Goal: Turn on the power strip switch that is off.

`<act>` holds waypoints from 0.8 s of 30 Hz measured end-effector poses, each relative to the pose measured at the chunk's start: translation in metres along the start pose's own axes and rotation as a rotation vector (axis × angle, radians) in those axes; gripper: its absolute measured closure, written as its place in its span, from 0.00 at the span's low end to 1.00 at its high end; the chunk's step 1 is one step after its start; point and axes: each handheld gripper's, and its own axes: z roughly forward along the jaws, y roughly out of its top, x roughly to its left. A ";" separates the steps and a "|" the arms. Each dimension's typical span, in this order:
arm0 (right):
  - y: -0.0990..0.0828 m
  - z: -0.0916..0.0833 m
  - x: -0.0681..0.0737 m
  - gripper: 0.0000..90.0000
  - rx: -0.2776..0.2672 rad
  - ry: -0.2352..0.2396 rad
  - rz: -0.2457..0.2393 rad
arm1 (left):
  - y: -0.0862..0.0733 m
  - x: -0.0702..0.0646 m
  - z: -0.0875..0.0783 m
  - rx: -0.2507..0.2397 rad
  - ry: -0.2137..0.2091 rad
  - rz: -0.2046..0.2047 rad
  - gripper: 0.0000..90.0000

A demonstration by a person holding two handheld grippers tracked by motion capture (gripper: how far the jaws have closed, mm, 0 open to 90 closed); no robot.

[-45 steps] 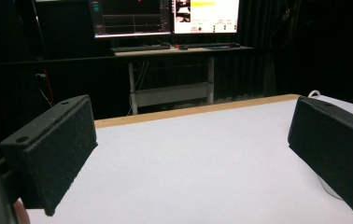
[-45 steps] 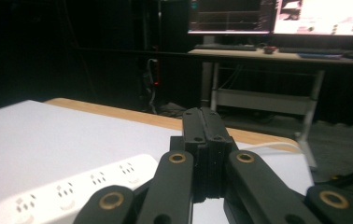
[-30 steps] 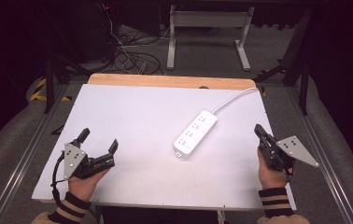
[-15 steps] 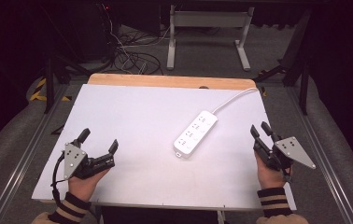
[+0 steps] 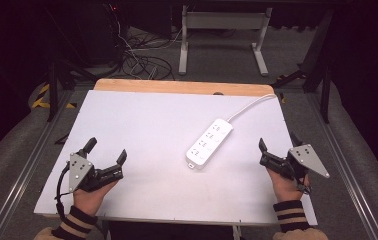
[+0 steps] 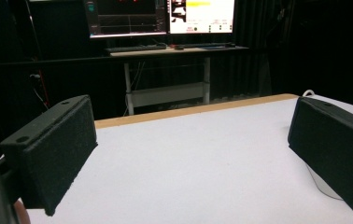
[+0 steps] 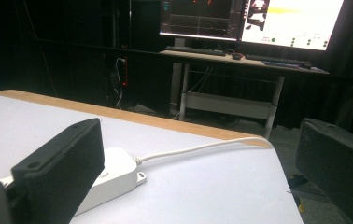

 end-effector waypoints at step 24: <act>-0.001 0.002 0.002 0.03 0.008 0.016 -0.007 | 0.000 -0.001 0.001 0.003 -0.004 -0.003 0.02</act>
